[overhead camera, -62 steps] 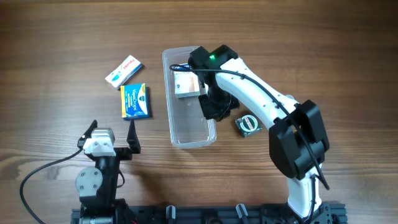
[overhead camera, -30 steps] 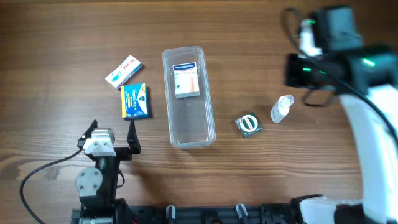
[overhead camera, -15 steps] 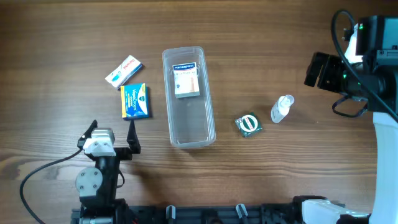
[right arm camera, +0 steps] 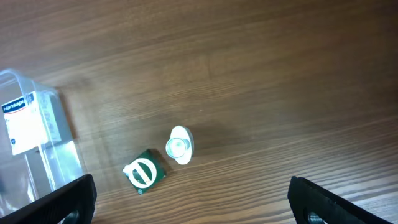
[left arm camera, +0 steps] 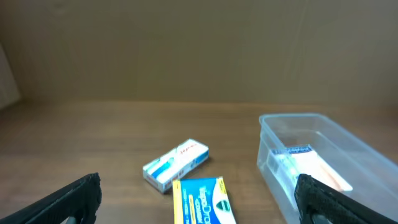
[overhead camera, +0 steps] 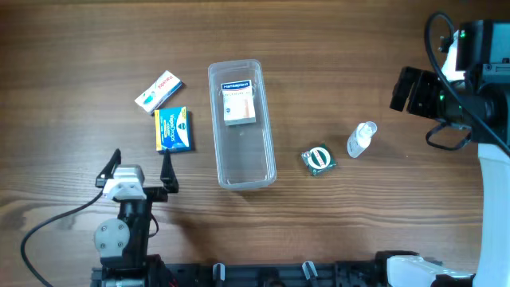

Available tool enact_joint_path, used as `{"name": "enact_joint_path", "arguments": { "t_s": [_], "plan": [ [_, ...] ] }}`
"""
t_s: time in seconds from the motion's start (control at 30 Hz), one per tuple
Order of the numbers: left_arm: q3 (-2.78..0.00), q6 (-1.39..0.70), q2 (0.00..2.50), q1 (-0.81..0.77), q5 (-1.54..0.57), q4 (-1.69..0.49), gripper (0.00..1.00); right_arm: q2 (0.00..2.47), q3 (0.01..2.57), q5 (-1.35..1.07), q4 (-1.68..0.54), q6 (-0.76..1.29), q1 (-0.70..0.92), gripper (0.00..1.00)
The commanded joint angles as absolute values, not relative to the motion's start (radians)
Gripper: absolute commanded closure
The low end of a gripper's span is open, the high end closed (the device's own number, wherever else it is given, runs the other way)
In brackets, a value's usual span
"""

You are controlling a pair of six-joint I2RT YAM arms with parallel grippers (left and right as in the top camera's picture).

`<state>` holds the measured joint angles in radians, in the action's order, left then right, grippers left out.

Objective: Pack container
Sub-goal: 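Move left gripper over the blue VapoDrops box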

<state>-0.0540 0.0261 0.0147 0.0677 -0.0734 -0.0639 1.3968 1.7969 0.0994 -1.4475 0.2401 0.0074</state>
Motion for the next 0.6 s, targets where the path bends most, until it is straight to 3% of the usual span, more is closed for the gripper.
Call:
{"name": "enact_joint_path", "arguments": {
  "t_s": [0.0, 0.2, 0.4, 0.57],
  "plan": [
    [-0.049, 0.048, 0.008, 0.075, -0.072, -0.073, 0.00, 1.404, 1.804, 0.120, -1.449, 0.236, 0.004, 0.00],
    [-0.080, -0.012, 0.010, 0.075, -0.371, 0.020, 0.00, 1.404, 1.804, 0.120, -1.449, 0.236, 0.004, 0.00],
    [-0.287, -0.051, 0.125, 0.075, -0.369, -0.222, 0.00, 1.404, 1.804, 0.120, -1.449, 0.236, 0.004, 0.00],
    [-0.595, -0.004, 0.436, 0.075, -0.358, -0.437, 0.00, 1.404, 1.804, 0.120, -1.449, 0.236, 0.004, 0.00]
  ]
}}
